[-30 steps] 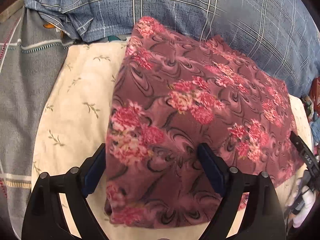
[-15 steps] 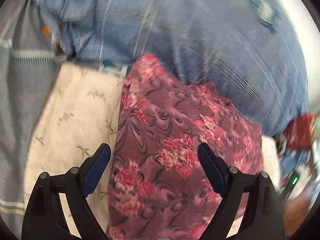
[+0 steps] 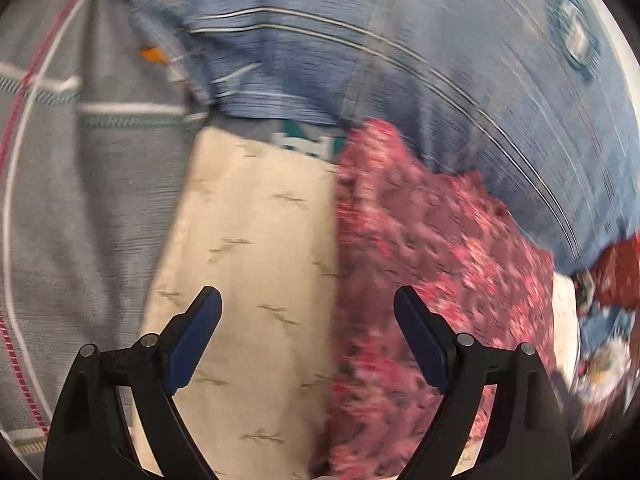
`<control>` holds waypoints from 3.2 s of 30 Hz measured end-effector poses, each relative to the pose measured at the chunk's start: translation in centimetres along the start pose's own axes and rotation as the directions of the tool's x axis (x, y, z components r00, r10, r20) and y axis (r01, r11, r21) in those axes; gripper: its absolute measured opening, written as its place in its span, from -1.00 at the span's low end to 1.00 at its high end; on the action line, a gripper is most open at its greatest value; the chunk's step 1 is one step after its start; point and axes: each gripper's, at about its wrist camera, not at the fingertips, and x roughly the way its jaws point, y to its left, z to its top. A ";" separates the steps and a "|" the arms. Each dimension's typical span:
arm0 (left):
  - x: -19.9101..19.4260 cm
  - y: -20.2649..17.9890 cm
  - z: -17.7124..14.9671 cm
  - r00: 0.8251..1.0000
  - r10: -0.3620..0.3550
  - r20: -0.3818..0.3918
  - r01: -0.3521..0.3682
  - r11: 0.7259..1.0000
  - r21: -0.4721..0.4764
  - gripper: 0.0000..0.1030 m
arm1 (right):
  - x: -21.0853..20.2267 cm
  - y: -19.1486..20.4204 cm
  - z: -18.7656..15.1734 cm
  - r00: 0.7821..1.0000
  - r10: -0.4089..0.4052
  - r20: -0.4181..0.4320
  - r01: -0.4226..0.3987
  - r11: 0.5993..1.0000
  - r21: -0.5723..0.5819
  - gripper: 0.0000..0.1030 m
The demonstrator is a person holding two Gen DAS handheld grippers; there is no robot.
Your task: Fold small clothes
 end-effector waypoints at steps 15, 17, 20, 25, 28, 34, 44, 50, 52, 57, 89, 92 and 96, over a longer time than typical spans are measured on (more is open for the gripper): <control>-1.1 4.1 0.7 0.999 -0.047 -0.011 0.046 0.994 -0.096 0.71 | 3.6 20.4 -2.7 0.981 0.159 -0.111 -0.193 0.860 -0.472 0.75; -1.0 3.7 0.7 0.999 -0.046 -0.009 0.045 0.995 -0.089 0.71 | 4.4 20.9 -1.8 0.983 0.147 -0.108 -0.181 0.864 -0.469 0.70; -0.7 3.9 0.8 0.998 -0.064 -0.019 0.062 0.993 -0.104 0.71 | 5.2 20.9 -0.6 0.978 0.182 -0.099 -0.207 0.879 -0.429 -0.25; 1.1 3.1 0.9 0.978 -0.201 -0.059 0.190 0.970 -0.150 0.71 | 3.9 18.4 1.2 0.963 0.268 -0.040 -0.264 0.896 -0.357 -0.69; 2.7 1.3 1.0 0.952 -0.291 -0.095 0.277 0.950 -0.142 0.73 | 2.6 17.7 1.3 0.955 0.295 0.000 -0.276 0.894 -0.352 -0.70; 5.7 -1.1 2.3 0.919 -0.376 -0.117 0.353 0.919 -0.173 0.73 | 2.3 16.9 1.0 0.942 0.336 0.001 -0.316 0.886 -0.338 -0.71; 6.3 -5.4 4.9 0.918 -0.328 -0.225 0.314 0.945 -0.094 0.75 | 2.6 15.4 0.4 0.911 0.413 -0.022 -0.403 0.875 -0.266 -0.72; 7.4 -7.5 3.8 0.928 -0.223 -0.299 0.224 0.974 -0.033 -0.67 | 2.3 14.0 0.3 0.889 0.459 -0.004 -0.450 0.871 -0.196 -0.80; 5.7 -8.7 3.7 0.938 -0.232 -0.258 0.234 0.972 -0.023 -0.70 | 2.0 13.0 0.4 0.878 0.478 0.016 -0.469 0.867 -0.168 -0.81; 1.9 -14.0 3.9 0.939 -0.279 -0.201 0.291 0.956 0.031 -0.73 | -0.1 9.5 0.7 0.858 0.505 0.100 -0.497 0.863 -0.088 -0.82; 12.6 -45.8 -6.7 0.956 0.060 -0.289 0.075 0.898 0.434 -0.53 | 2.9 -21.2 -7.3 0.798 0.522 0.301 -0.561 0.464 0.685 -0.67; 12.1 -46.9 -7.5 0.966 0.040 -0.257 0.083 0.889 0.450 -0.77 | 2.5 -22.1 -7.6 0.754 0.534 0.381 -0.622 0.396 0.676 -0.80; 11.7 -47.8 -8.5 0.947 -0.057 -0.316 0.189 0.896 0.402 -0.77 | 0.5 -24.2 -8.8 0.718 0.507 0.477 -0.667 0.303 0.681 -0.82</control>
